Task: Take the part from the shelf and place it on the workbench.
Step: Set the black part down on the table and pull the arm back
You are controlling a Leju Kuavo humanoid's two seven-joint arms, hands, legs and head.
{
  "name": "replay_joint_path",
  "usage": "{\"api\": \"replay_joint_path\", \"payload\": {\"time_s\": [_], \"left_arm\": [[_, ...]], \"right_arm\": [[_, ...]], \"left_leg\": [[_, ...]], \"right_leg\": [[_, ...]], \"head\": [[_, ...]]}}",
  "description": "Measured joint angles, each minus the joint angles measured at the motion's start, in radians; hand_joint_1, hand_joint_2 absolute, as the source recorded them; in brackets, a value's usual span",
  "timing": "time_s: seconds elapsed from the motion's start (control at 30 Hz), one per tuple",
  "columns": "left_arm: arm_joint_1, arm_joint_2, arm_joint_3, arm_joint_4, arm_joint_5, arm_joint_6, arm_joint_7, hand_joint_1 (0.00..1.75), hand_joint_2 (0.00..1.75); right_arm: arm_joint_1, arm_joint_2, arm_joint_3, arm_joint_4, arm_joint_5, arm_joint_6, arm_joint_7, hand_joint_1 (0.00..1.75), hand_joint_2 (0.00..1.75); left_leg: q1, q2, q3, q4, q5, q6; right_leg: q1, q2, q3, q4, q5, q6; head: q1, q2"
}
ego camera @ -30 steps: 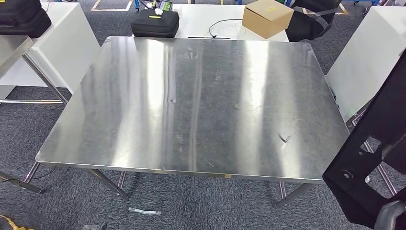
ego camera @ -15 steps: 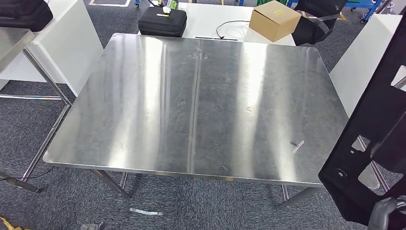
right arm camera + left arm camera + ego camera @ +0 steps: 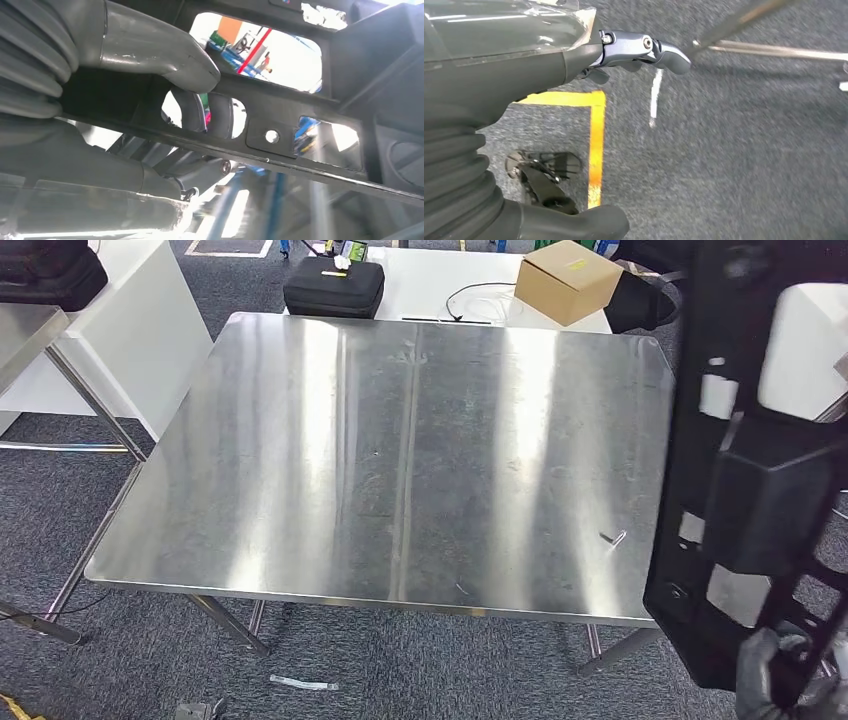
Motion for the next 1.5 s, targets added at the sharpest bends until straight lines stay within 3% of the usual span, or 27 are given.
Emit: {"api": "replay_joint_path", "payload": {"time_s": [0.2,0.33,0.53,0.73,0.87,1.03,1.2,1.5], "left_arm": [[-0.078,0.016,-0.091,0.075,0.029,-0.014,-0.016,0.00,1.75],[-0.119,0.024,-0.150,0.113,0.043,-0.019,-0.018,0.00,1.75],[-0.190,0.028,-0.239,0.159,0.049,-0.020,-0.008,0.00,1.75],[-0.230,0.024,-0.303,0.186,0.040,-0.032,0.007,0.00,1.75],[-0.260,0.016,-0.341,0.197,0.027,-0.043,0.022,0.00,1.75],[-0.291,0.006,-0.378,0.210,0.017,-0.049,0.034,0.00,1.75],[-0.305,-0.003,-0.404,0.217,0.013,-0.049,0.047,0.00,1.75],[-0.315,-0.027,-0.427,0.220,0.014,-0.029,0.067,0.00,1.75]], "right_arm": [[-0.258,-0.148,0.106,0.103,0.220,0.177,0.186,1.75,1.75],[-0.470,-0.203,0.174,0.221,0.358,0.285,0.276,1.75,1.75],[-0.794,-0.232,0.325,0.388,0.511,0.381,0.350,1.75,1.75],[-0.962,-0.231,0.453,0.412,0.602,0.443,0.383,1.75,1.75],[-1.032,-0.206,0.558,0.386,0.687,0.513,0.386,1.75,1.75],[-1.101,-0.124,0.717,0.376,0.813,0.591,0.394,1.75,1.75],[-1.146,-0.049,0.835,0.408,0.877,0.592,0.408,1.75,1.75],[-1.156,0.057,0.924,0.584,0.904,0.571,0.427,1.75,1.75]], "left_leg": [[0.000,0.001,0.001,0.000,0.005,0.001],[0.000,0.001,-0.001,0.000,0.008,0.001],[0.000,-0.002,-0.003,0.001,0.010,0.002],[0.000,-0.003,-0.005,0.000,0.010,0.002],[0.000,-0.002,-0.006,0.000,0.010,0.002],[0.000,-0.002,-0.006,0.000,0.010,0.002],[0.001,-0.003,-0.006,0.000,0.010,0.001],[0.000,-0.003,-0.006,0.000,0.010,0.001]], "right_leg": [[0.000,0.000,0.000,0.001,0.003,0.003],[-0.001,0.000,0.000,0.002,0.005,0.006],[-0.001,-0.002,-0.001,0.003,0.007,0.008],[-0.001,-0.002,-0.003,0.004,0.006,0.008],[-0.001,-0.002,-0.004,0.004,0.006,0.008],[0.000,-0.002,-0.006,0.005,0.006,0.008],[0.000,-0.002,-0.006,0.005,0.006,0.008],[-0.001,-0.002,-0.006,0.005,0.006,0.008]], "head": [[0.000,0.000],[0.000,0.000],[0.000,0.000],[0.000,0.000],[0.000,0.000],[0.000,0.000],[0.000,0.000],[0.000,0.000]]}}
